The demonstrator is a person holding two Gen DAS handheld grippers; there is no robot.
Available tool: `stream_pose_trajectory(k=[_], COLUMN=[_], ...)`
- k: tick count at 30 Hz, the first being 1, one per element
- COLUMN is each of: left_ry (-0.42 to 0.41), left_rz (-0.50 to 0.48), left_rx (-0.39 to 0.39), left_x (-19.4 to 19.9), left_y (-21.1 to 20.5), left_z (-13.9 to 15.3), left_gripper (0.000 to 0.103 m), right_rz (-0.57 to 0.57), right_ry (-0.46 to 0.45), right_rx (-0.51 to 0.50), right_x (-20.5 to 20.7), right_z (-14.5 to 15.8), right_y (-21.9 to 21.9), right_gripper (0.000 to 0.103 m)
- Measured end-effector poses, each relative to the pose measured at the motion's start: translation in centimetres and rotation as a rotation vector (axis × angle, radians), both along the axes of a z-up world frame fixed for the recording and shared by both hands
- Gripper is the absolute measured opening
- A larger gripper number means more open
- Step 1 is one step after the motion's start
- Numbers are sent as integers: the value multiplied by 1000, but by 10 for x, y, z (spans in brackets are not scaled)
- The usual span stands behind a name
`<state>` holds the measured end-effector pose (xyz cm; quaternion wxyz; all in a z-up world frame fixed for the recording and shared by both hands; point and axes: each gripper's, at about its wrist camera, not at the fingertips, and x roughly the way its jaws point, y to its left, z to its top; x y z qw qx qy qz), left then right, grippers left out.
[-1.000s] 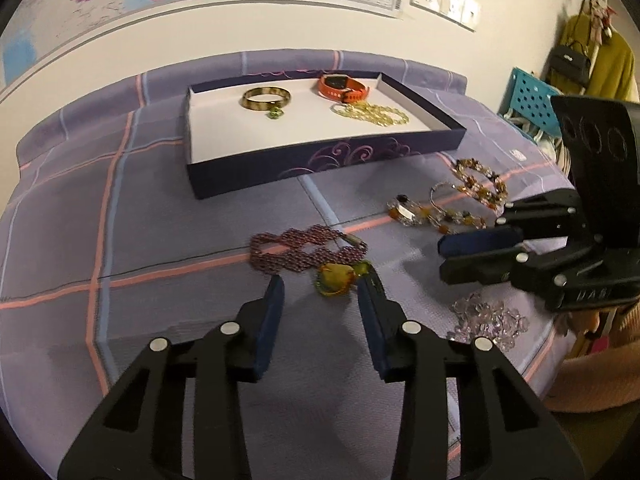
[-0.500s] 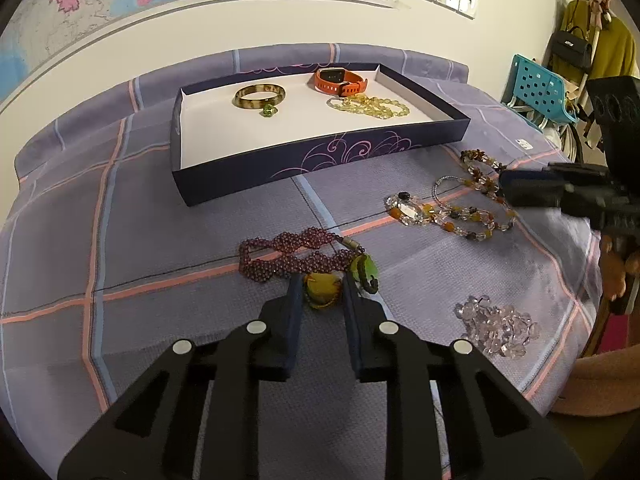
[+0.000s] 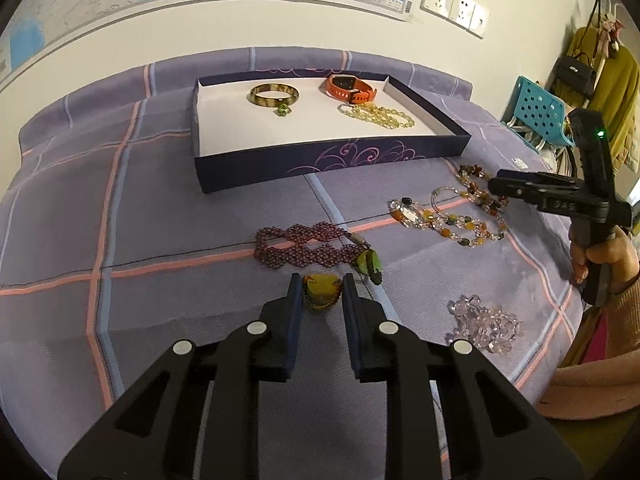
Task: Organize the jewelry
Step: 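Grasp the amber bead bracelet with the right tool while the left tool grasps the yellow pendant, then carry the bracelet with the right tool while the left tool carries the pendant into the tray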
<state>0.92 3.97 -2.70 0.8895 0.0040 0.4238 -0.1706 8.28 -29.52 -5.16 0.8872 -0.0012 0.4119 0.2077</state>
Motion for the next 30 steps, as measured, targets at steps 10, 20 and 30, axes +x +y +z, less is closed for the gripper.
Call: stream_pose_trajectory(k=[10,20,30], left_ry=[-19,-51,-84], left_rz=[4,11,-1], left_rx=[-14,-26,-23], left_x=[1,12,27], left_y=[3,0,-5], left_z=[8,21,36], left_gripper=[20,20,20], right_rz=[48,74,102], right_ry=[-17,-51,-162], right_rx=[-102,-112,-24], right_x=[11,9,-6], right_z=[0,5,53], right_y=[22,27,27], right_gripper=[25,9,9])
